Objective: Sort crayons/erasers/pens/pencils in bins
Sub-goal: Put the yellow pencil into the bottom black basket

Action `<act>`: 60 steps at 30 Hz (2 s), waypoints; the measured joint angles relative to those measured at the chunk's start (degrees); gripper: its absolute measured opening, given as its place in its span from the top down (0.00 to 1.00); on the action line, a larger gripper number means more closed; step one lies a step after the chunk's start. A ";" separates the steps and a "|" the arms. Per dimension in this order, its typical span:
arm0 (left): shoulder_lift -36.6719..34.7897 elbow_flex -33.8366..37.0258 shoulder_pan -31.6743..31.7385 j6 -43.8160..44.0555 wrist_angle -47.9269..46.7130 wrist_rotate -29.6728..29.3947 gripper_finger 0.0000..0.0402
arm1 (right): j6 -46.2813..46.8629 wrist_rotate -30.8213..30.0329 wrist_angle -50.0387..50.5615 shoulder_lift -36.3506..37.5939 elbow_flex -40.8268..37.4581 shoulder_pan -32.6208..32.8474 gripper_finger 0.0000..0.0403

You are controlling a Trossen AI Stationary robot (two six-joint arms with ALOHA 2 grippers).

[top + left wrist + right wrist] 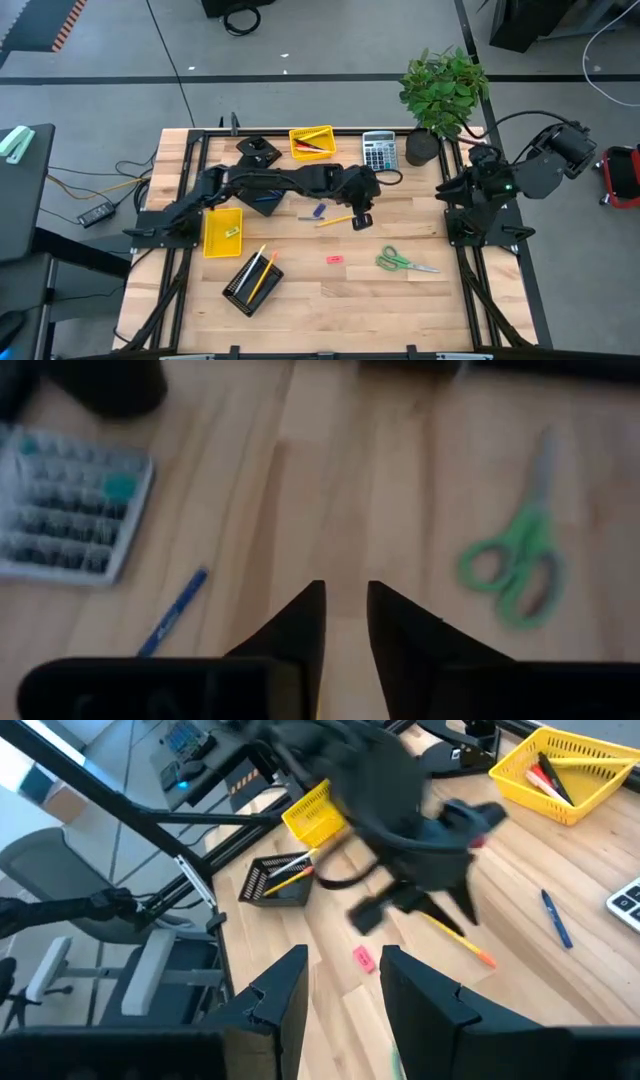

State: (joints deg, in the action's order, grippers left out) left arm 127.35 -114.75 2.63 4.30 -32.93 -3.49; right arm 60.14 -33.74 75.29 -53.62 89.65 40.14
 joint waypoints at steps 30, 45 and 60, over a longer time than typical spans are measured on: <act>11.73 -0.03 4.76 -2.00 0.69 2.12 0.57 | 7.36 -9.77 1.06 -4.25 0.00 -4.40 0.67; 12.44 -0.06 2.96 -2.31 2.06 6.32 0.58 | 7.39 -9.77 3.19 -4.32 0.00 -4.39 0.67; 14.31 -0.01 4.34 -0.07 2.67 6.05 0.67 | 10.38 -9.75 4.75 -4.62 -0.02 -4.39 0.67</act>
State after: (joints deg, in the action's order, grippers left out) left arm 141.66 -114.76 6.97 4.24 -30.26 2.56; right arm 70.52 -43.48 80.04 -58.24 89.62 35.75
